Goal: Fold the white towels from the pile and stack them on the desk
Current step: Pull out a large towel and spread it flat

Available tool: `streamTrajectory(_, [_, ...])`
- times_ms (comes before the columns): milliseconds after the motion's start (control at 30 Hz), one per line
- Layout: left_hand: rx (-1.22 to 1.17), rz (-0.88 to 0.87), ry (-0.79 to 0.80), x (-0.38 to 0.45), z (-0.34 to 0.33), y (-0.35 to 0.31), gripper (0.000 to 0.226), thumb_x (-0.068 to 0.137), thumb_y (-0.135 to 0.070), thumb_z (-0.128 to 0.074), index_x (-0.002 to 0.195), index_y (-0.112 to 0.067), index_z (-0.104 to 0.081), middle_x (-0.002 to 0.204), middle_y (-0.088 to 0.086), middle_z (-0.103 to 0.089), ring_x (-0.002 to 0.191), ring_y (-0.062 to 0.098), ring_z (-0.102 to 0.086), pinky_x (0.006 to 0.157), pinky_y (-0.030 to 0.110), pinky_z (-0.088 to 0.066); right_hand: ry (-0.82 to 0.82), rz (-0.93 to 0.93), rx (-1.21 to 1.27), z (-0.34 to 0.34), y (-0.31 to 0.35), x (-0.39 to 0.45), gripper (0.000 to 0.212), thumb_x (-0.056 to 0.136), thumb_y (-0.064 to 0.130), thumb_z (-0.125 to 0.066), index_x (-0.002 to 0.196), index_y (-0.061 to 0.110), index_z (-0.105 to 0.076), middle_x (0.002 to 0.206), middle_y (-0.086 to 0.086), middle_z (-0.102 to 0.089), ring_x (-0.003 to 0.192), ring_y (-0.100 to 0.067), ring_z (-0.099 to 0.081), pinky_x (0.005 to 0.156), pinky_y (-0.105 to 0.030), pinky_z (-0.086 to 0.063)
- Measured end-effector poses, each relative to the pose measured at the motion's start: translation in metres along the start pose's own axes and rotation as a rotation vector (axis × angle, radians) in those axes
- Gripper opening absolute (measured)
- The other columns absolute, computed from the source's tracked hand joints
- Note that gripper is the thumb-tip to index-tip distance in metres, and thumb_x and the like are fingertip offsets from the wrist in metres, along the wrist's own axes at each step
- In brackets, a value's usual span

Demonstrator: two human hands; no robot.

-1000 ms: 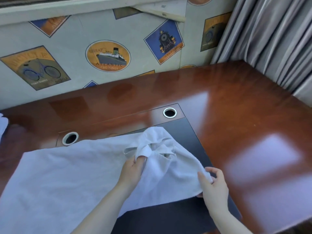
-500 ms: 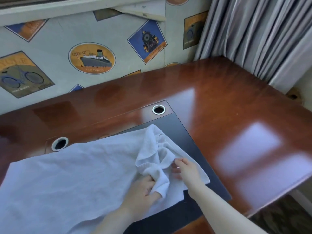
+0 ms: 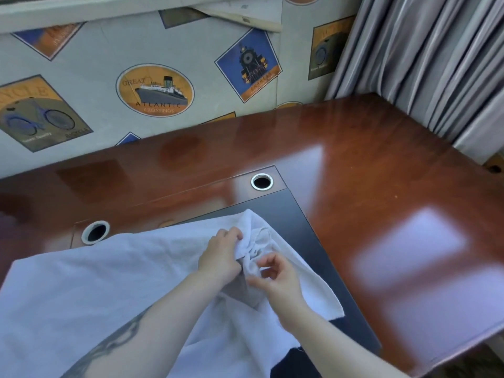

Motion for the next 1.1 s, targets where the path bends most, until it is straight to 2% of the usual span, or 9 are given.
streamTrajectory(100, [-0.290, 0.121, -0.167, 0.012, 0.013, 0.024, 0.016, 0.083, -0.009, -0.061, 0.085, -0.024, -0.061, 0.091, -0.004, -0.060, 0.085, 0.020, -0.057, 0.065, 0.028, -0.043, 0.212, -0.109, -0.052, -0.002, -0.009, -0.002, 0.026, 0.061, -0.001, -0.066, 0.073, 0.022, -0.063, 0.071, -0.002, -0.067, 0.063, -0.018, -0.062, 0.057, -0.025, -0.050])
streamTrajectory(267, [-0.690, 0.312, -0.295, 0.024, 0.023, 0.043, 0.018, 0.092, -0.015, -0.057, 0.078, -0.006, -0.062, 0.072, 0.003, -0.055, 0.068, 0.021, -0.044, 0.060, 0.032, -0.031, -0.179, -0.219, -0.156, 0.037, 0.005, 0.056, 0.021, 0.080, -0.006, -0.049, 0.092, 0.005, -0.062, 0.072, -0.008, -0.066, 0.056, -0.021, -0.064, 0.052, -0.032, -0.055])
streamTrajectory(333, [-0.786, 0.350, -0.366, 0.024, 0.022, 0.039, 0.025, 0.094, -0.018, -0.053, 0.072, -0.007, -0.049, 0.068, 0.006, -0.039, 0.067, 0.021, -0.034, 0.060, 0.033, -0.024, -0.126, -0.248, -0.294, 0.034, 0.010, 0.074, 0.016, 0.078, 0.000, -0.056, 0.087, 0.006, -0.069, 0.074, -0.006, -0.069, 0.064, -0.023, -0.066, 0.057, -0.035, -0.059])
streamTrajectory(433, [-0.816, 0.301, -0.430, 0.024, 0.030, 0.023, 0.034, 0.092, -0.021, -0.051, 0.065, -0.017, -0.032, 0.062, -0.002, -0.027, 0.063, 0.019, -0.025, 0.061, 0.033, -0.020, -0.059, -0.373, -0.233, 0.023, 0.007, 0.079, 0.015, 0.073, 0.002, -0.061, 0.061, 0.011, -0.065, 0.052, -0.002, -0.051, 0.042, -0.016, -0.045, 0.039, -0.021, -0.038])
streamTrajectory(533, [-0.675, 0.197, -0.464, 0.024, 0.044, 0.009, 0.041, 0.090, -0.018, -0.053, 0.061, -0.022, -0.024, 0.056, -0.008, -0.021, 0.057, 0.014, -0.020, 0.056, 0.033, -0.018, 0.052, -0.486, -0.118, 0.015, -0.001, 0.078, 0.020, 0.069, -0.001, -0.059, 0.067, 0.018, -0.064, 0.054, 0.001, -0.044, 0.042, -0.013, -0.033, 0.038, -0.019, -0.023])
streamTrajectory(667, [-0.480, 0.180, -0.397, 0.028, 0.043, 0.006, 0.028, 0.087, -0.019, -0.053, 0.064, -0.018, -0.038, 0.057, -0.006, -0.037, 0.059, 0.019, -0.033, 0.056, 0.033, -0.026, 0.146, -0.323, -0.162, 0.010, 0.007, 0.077, 0.029, 0.075, -0.006, -0.059, 0.070, 0.020, -0.072, 0.063, 0.012, -0.065, 0.056, -0.006, -0.056, 0.053, -0.014, -0.043])
streamTrajectory(800, [-0.482, 0.223, -0.298, 0.029, 0.028, 0.005, 0.008, 0.086, -0.020, -0.055, 0.082, -0.026, -0.055, 0.074, -0.010, -0.057, 0.072, 0.015, -0.052, 0.059, 0.029, -0.036, 0.130, -0.110, -0.191, 0.017, 0.016, 0.079, 0.032, 0.080, -0.009, -0.052, 0.078, 0.018, -0.071, 0.074, 0.008, -0.072, 0.063, -0.009, -0.061, 0.055, -0.016, -0.046])
streamTrajectory(933, [-0.489, 0.200, -0.252, 0.028, 0.013, 0.000, 0.008, 0.091, -0.024, -0.055, 0.090, -0.026, -0.063, 0.086, -0.008, -0.065, 0.084, 0.017, -0.059, 0.068, 0.032, -0.044, -0.070, 0.153, -0.728, 0.033, 0.029, 0.093, 0.018, 0.079, 0.020, -0.065, 0.085, 0.034, -0.054, 0.083, 0.024, -0.065, 0.071, 0.000, -0.057, 0.057, -0.024, -0.040])
streamTrajectory(1100, [-0.481, 0.196, -0.293, 0.024, 0.012, 0.002, 0.012, 0.091, -0.017, -0.052, 0.084, -0.021, -0.061, 0.079, -0.002, -0.063, 0.078, 0.022, -0.057, 0.066, 0.037, -0.045, -0.053, 0.280, -0.969, 0.024, 0.039, 0.115, 0.032, 0.086, 0.024, -0.057, 0.113, 0.038, -0.046, 0.101, 0.014, -0.046, 0.092, -0.015, -0.050, 0.064, -0.031, -0.036])
Point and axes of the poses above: each hand's wrist, its own x-axis towards the middle knuckle, its own z-axis out of the back of the hand, y = z × x, the point moved 6 cm from there along x, towards the middle knuckle
